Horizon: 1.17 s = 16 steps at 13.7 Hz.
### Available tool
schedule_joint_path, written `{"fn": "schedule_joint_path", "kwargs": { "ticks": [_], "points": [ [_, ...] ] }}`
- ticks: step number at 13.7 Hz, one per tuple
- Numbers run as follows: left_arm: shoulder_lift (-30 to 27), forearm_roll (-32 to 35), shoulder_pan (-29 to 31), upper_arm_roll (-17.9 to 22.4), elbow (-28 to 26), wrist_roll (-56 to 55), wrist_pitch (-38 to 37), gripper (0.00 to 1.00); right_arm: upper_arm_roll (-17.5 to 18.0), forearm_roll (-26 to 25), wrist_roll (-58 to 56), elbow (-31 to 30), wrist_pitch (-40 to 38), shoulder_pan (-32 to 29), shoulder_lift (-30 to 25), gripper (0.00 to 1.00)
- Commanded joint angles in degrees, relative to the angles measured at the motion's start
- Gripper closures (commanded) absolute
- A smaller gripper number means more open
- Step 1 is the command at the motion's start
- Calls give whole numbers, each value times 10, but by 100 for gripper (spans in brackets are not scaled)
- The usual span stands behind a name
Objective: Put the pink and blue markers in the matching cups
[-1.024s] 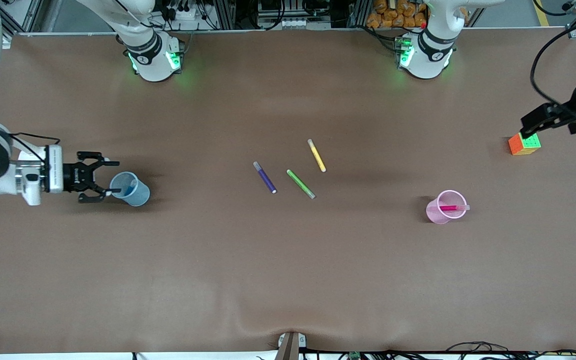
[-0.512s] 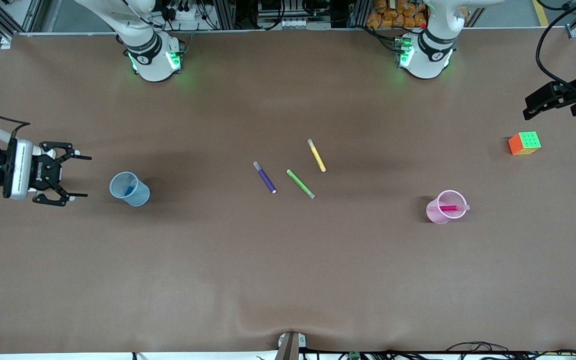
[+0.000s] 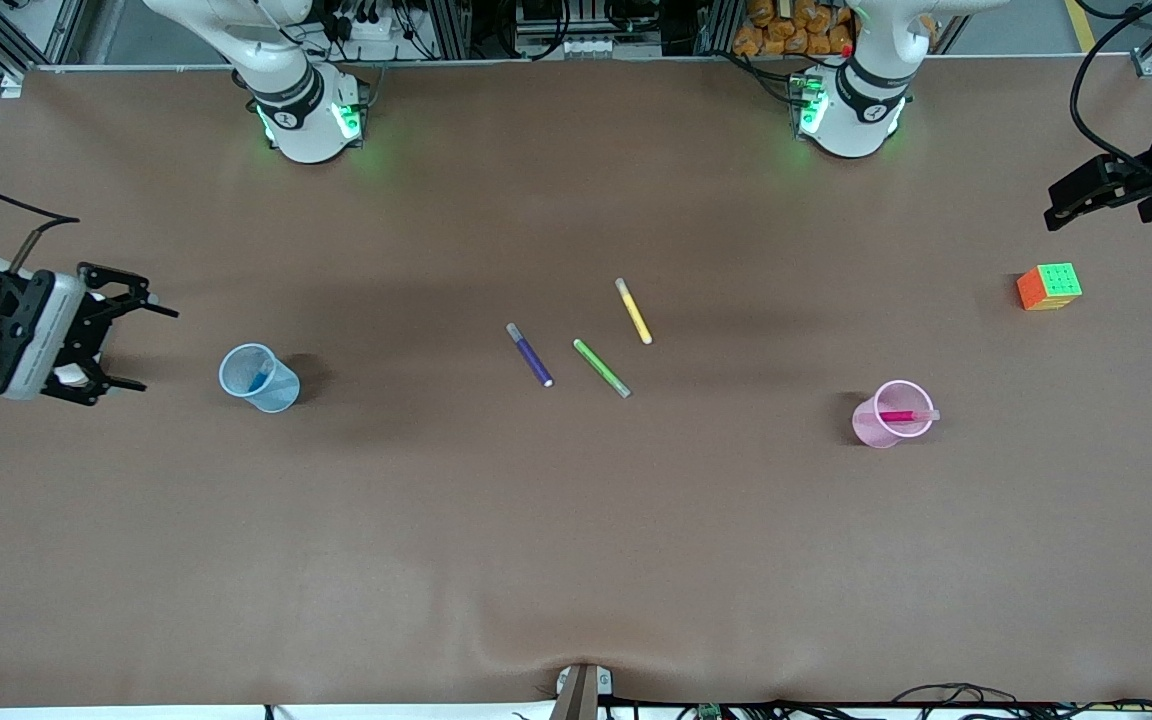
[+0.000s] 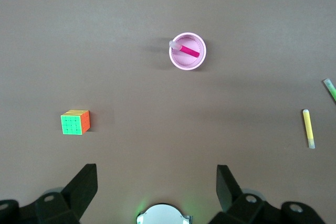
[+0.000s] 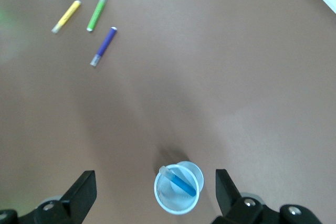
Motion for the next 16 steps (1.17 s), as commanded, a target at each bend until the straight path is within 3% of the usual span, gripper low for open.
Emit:
{"fn": "schedule_joint_path", "kwargs": {
  "ticks": [1,6,10,16],
  "points": [
    [-11,-11,5,-2,-10,10,1,0,-2,-27,94,5,1,16,-17,0],
    [-3,-9,3,-3,-5,9,2,0,-5,-94,276,4,-2,28,-64,0],
    [-3,-10,4,-4,-5,12,-1,0,-26,-177,433,0,-22,61,-94,0],
    [-4,-4,5,-1,-5,27,-1,0,-27,-189,677,3,-147,64,-117,0]
  ]
}}
